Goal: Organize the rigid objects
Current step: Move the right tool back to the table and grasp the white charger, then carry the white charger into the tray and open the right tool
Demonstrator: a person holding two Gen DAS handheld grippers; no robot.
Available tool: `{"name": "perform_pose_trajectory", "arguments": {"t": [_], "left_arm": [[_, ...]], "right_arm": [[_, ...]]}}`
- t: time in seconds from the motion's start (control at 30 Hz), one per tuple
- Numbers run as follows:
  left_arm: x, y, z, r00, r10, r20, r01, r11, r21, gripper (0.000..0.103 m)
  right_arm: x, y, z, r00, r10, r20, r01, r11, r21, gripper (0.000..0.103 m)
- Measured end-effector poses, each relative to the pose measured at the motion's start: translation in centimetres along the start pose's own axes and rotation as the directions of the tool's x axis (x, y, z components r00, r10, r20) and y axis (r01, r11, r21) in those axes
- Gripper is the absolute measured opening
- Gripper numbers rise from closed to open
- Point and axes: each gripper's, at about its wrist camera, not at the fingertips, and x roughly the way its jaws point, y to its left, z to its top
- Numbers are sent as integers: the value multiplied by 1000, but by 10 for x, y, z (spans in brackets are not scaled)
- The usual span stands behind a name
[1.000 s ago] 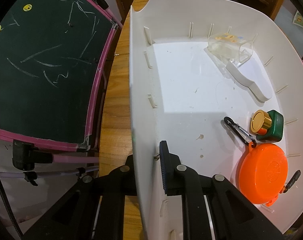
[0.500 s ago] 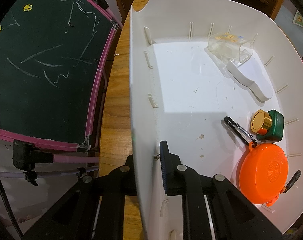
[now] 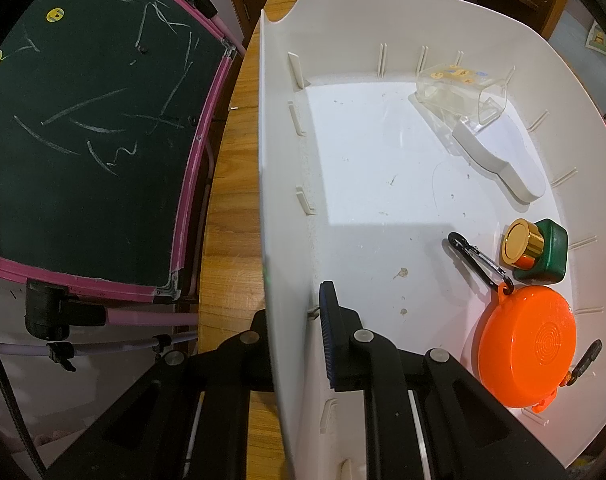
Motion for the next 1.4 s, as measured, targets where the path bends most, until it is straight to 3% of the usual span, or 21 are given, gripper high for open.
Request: {"name": "perform_pose_trajectory", "arguments": {"t": [0.5,0.9,1.13,1.23,1.4], "left_arm": [[-1,1,0,1000,-18,6,18,1000,-3,16],[-3,1,-1,998,-53,15,53,999,2,16],[-3,4,-1,997,-70,19,70,998,1,16],[-2,5,0,997,-75,19,75,997,-2,16],[-1,7,0,997,-79,19,79,997,-4,16]], "right_arm": [[-84,23,-1,988,14,151,-22,999,50,68],[-150,85,47,948,116,297,-92,991,-95,68],[-139,131,96,937,220,273,-173,968,-183,68],[-115,149,122,938,266,222,-229,957,-179,68],[-65,189,154,951,277,136,-245,946,-213,68]]}}
